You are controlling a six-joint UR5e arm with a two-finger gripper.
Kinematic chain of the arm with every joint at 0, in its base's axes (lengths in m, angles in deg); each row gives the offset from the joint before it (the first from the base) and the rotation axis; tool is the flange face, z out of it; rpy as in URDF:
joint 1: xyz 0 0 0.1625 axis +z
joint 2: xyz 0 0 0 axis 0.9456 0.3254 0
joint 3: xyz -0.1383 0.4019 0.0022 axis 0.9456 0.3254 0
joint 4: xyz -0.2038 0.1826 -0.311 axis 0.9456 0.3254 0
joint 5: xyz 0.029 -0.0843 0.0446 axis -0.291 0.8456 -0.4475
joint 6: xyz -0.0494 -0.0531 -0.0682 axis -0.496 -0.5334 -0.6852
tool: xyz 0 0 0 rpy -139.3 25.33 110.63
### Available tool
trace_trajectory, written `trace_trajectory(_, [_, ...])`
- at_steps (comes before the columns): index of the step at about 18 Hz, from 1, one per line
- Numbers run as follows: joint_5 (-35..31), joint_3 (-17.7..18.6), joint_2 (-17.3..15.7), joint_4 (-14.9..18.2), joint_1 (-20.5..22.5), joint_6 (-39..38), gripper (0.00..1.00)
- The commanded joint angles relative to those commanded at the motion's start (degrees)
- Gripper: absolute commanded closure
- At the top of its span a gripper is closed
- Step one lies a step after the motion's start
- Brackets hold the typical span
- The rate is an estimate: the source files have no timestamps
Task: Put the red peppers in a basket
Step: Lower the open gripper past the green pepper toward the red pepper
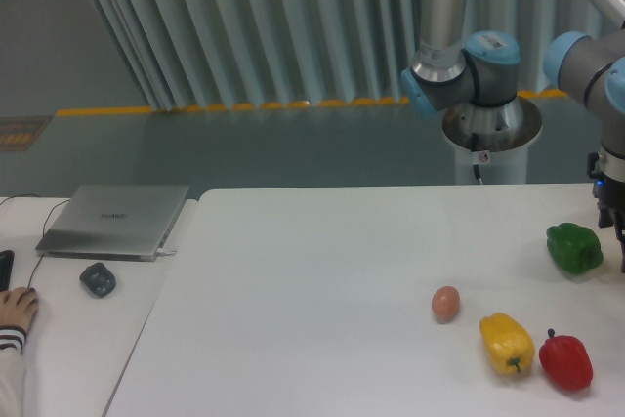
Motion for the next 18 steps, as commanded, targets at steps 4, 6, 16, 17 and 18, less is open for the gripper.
trace_trajectory(4, [1.2, 0.0, -0.1, 0.1, 0.0, -0.6, 0.00])
trace_trajectory(6, [2.3, 0.0, -0.2, -0.2, 0.1, -6.9, 0.00])
trace_trajectory(16, [13.2, -1.1, 1.8, -6.9, -1.0, -58.2, 0.00])
trace_trajectory(17, [13.1, -1.3, 2.7, -7.8, -1.9, -61.8, 0.00])
trace_trajectory(18, [13.1, -1.4, 3.1, -9.3, -2.5, -64.4, 0.00])
